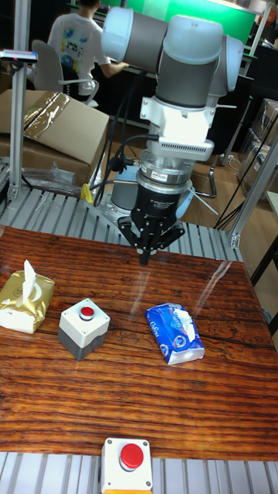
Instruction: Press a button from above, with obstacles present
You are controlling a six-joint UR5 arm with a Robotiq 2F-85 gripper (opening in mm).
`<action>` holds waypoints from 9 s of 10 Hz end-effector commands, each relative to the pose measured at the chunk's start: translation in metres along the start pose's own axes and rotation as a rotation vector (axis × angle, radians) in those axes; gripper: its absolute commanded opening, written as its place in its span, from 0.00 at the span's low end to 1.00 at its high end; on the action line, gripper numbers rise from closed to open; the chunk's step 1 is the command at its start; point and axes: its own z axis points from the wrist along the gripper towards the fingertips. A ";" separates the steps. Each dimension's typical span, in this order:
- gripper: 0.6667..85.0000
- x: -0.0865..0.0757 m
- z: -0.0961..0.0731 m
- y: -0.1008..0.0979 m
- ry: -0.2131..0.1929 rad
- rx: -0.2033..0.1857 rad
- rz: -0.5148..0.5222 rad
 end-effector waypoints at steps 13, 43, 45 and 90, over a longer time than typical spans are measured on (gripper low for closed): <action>0.01 0.000 0.002 0.021 0.019 -0.077 0.003; 0.01 -0.062 0.058 -0.089 -0.025 -0.022 -0.015; 0.01 -0.067 0.065 -0.091 -0.034 -0.019 -0.017; 0.01 -0.019 0.102 -0.095 0.138 -0.026 0.026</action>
